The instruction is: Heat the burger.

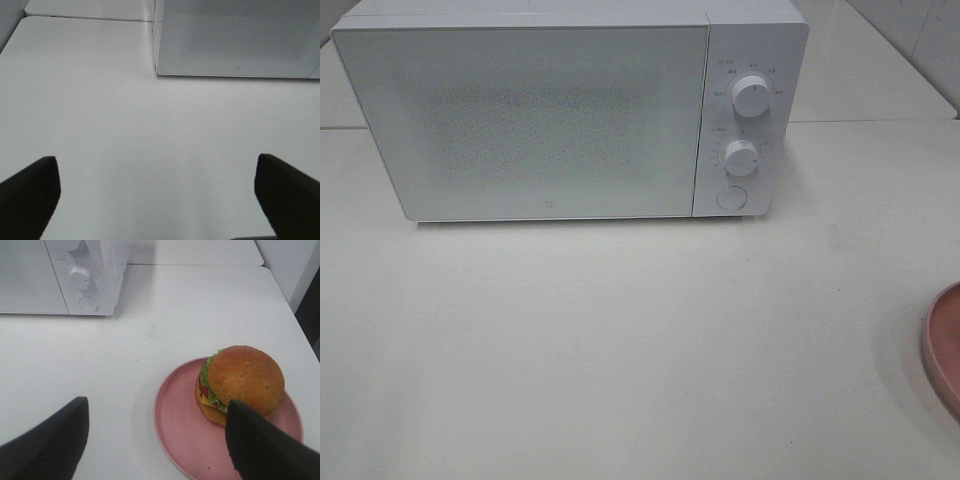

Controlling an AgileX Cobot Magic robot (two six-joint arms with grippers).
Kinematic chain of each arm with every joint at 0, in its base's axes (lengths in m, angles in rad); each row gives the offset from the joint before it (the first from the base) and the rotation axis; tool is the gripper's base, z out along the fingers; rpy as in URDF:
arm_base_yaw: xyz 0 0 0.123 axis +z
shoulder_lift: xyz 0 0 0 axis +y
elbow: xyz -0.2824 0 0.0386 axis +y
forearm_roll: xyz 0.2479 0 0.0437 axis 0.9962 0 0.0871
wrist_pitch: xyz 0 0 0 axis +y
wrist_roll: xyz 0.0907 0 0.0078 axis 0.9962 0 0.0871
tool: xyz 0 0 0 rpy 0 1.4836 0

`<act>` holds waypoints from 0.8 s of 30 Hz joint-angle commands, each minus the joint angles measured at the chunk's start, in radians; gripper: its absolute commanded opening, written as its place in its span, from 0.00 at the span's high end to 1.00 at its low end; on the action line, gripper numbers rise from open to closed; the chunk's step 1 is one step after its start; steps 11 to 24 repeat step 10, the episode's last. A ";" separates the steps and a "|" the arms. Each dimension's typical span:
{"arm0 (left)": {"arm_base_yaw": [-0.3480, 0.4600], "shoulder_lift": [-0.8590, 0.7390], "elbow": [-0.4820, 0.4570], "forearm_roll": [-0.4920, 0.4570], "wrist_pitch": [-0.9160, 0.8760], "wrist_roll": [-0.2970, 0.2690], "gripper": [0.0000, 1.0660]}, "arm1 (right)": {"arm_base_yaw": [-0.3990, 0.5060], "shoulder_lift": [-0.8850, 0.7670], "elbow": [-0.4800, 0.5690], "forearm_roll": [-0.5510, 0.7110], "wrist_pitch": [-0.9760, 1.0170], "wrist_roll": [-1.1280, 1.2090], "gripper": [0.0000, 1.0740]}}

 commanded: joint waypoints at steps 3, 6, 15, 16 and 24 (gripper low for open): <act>0.003 -0.021 0.002 -0.005 -0.012 0.000 0.08 | -0.008 -0.026 0.003 0.005 -0.008 -0.014 0.30; 0.003 -0.021 0.002 -0.005 -0.012 0.000 0.08 | -0.008 -0.026 0.003 0.005 -0.008 -0.014 0.30; 0.003 -0.021 0.002 -0.005 -0.012 0.000 0.08 | -0.008 -0.026 0.003 0.005 -0.008 -0.014 0.30; 0.003 -0.021 0.002 -0.005 -0.012 0.000 0.08 | -0.008 -0.026 0.003 0.005 -0.008 -0.014 0.30; 0.003 -0.021 0.002 -0.005 -0.012 0.000 0.08 | -0.008 -0.026 0.003 0.005 -0.008 -0.014 0.30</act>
